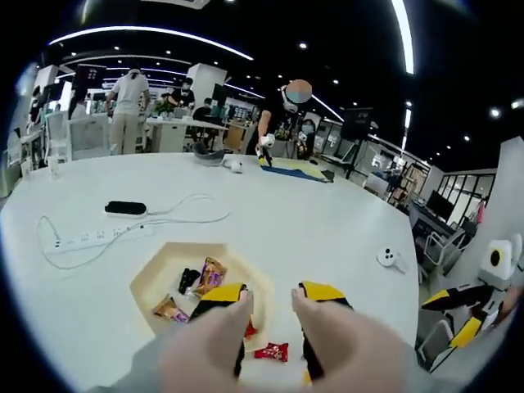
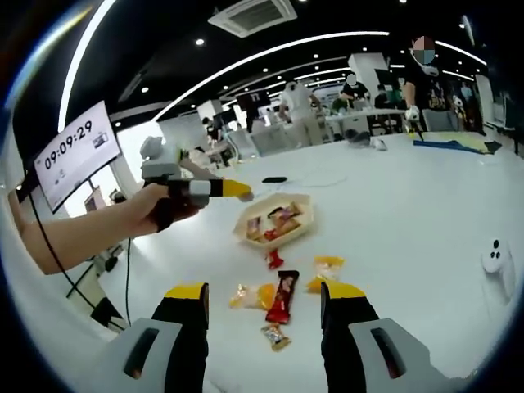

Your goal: Place the target food into the container with the food tongs after gripping and lifting it, then release it inside without dropping or visibly crushing the food.

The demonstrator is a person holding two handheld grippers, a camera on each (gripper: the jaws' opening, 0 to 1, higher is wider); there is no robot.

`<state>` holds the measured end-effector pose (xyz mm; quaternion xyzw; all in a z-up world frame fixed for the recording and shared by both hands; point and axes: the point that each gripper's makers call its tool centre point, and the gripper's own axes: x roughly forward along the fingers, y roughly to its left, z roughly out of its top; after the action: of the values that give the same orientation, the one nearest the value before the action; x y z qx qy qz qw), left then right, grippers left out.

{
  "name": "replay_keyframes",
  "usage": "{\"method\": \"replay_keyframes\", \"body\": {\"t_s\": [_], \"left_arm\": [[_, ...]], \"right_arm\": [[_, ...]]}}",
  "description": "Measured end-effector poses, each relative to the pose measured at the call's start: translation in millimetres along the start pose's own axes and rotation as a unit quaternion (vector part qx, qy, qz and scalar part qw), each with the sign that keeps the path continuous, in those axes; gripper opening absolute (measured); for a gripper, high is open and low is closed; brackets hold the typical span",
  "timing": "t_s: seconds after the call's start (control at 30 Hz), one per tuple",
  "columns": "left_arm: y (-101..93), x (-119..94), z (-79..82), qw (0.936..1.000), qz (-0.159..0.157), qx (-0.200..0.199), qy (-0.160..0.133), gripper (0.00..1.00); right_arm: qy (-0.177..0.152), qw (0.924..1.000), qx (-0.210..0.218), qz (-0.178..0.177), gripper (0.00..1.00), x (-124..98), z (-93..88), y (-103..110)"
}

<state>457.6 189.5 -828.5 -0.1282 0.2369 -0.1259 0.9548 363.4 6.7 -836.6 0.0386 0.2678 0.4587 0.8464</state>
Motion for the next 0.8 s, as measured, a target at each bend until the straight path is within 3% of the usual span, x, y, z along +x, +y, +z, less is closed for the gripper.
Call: {"method": "replay_keyframes", "body": {"t_s": [0.23,0.5,0.8], "left_arm": [[-0.7,-2,0.2,1.0,-0.002,-0.004,-0.007,0.24],[-1.3,-9,15.5,0.9995,-0.013,-0.006,-0.028,0.24],[-2.4,-19,-1.3,0.9996,-0.015,-0.006,-0.024,0.24]], "right_arm": [[0.002,1.0,0.001,0.006,0.55,8,-6.5,12],[-0.009,0.9998,-0.006,0.017,0.55,26,12.7,14],[0.003,0.9992,-0.019,0.036,0.56,35,4.6,36]]}}
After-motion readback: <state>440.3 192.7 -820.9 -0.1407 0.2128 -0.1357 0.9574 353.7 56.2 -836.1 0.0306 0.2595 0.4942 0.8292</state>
